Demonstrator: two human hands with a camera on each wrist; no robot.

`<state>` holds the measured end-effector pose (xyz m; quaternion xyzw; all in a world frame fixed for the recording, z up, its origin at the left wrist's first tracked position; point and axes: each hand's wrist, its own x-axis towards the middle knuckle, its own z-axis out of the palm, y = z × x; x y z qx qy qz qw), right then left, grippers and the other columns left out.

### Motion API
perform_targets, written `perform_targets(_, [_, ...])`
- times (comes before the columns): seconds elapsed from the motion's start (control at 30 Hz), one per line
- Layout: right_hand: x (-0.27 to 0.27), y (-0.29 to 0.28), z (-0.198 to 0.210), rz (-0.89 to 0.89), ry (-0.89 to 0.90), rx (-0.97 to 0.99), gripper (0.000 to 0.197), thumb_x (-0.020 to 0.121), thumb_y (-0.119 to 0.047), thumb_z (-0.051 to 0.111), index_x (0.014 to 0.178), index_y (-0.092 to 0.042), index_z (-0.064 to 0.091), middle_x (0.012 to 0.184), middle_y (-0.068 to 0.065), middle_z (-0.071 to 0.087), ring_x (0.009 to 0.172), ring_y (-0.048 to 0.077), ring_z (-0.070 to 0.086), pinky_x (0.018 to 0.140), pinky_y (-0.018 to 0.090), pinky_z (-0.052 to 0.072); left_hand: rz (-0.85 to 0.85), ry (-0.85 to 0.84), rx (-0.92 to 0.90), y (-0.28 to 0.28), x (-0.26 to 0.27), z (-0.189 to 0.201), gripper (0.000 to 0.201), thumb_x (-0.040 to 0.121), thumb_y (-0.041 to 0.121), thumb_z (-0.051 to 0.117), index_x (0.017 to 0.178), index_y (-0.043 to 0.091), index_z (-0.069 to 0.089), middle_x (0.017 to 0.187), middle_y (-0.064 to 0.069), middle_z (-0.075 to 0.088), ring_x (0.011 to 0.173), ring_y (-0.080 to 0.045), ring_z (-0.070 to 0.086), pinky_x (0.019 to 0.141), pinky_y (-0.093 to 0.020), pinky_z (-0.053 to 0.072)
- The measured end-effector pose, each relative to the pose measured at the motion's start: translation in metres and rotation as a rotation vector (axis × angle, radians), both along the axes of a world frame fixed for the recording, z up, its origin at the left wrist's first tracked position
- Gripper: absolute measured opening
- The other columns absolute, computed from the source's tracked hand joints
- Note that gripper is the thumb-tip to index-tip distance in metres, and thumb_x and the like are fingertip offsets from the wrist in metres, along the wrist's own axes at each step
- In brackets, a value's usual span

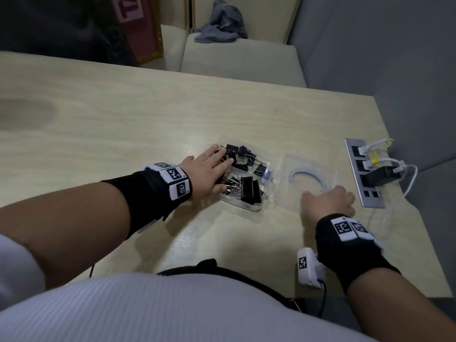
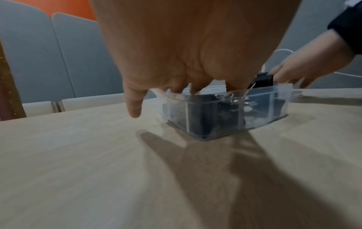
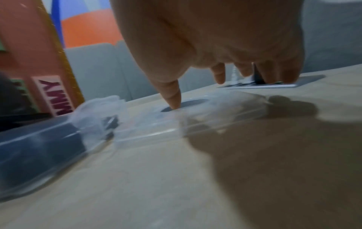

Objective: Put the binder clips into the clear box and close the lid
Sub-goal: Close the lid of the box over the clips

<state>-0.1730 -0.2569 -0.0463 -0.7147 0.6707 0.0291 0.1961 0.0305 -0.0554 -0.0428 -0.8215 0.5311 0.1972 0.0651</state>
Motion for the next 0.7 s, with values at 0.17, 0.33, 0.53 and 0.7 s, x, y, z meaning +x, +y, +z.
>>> perform_targets(0.17, [-0.005, -0.01, -0.009, -0.086, 0.007, 0.02, 0.062, 0.084, -0.037, 0.057, 0.127, 0.004, 0.039, 0.132, 0.025, 0.04, 0.119, 0.042, 0.041, 0.092, 0.044, 0.038, 0.033, -0.003, 0.019, 0.006, -0.003, -0.001, 0.072, 0.095, 0.057, 0.03, 0.153, 0.028, -0.001, 0.163, -0.001, -0.01, 0.149, -0.019, -0.014, 0.115, -0.056, 0.025])
perform_targets(0.33, [0.0, -0.003, -0.011, -0.071, -0.012, 0.042, 0.06, 0.082, -0.042, 0.057, 0.121, 0.001, 0.045, 0.127, 0.024, 0.044, 0.115, 0.041, 0.045, 0.088, 0.043, 0.04, -0.013, -0.044, -0.085, 0.003, -0.013, 0.01, 0.07, 0.096, 0.043, 0.043, 0.151, 0.037, 0.0, 0.163, -0.004, -0.004, 0.15, -0.024, -0.002, 0.117, -0.059, 0.014])
perform_targets(0.53, [0.005, 0.001, -0.007, -0.147, -0.152, 0.057, 0.065, 0.072, -0.036, 0.062, 0.122, 0.0, 0.042, 0.127, 0.022, 0.046, 0.114, 0.042, 0.048, 0.09, 0.047, 0.041, -0.309, -0.113, -0.142, 0.001, -0.021, 0.011, 0.055, 0.099, 0.023, 0.04, 0.145, 0.047, 0.022, 0.161, 0.001, 0.017, 0.146, -0.022, 0.019, 0.112, -0.048, 0.024])
perform_targets(0.7, [0.003, -0.002, 0.002, -0.152, -0.42, 0.042, 0.054, 0.086, -0.027, 0.06, 0.127, -0.001, 0.036, 0.123, 0.021, 0.055, 0.098, 0.037, 0.056, 0.079, 0.038, 0.041, -0.301, -0.074, -0.117, -0.001, -0.017, 0.013, 0.058, 0.098, 0.023, 0.043, 0.147, 0.046, 0.02, 0.162, 0.006, 0.014, 0.147, -0.019, 0.019, 0.111, -0.044, 0.027])
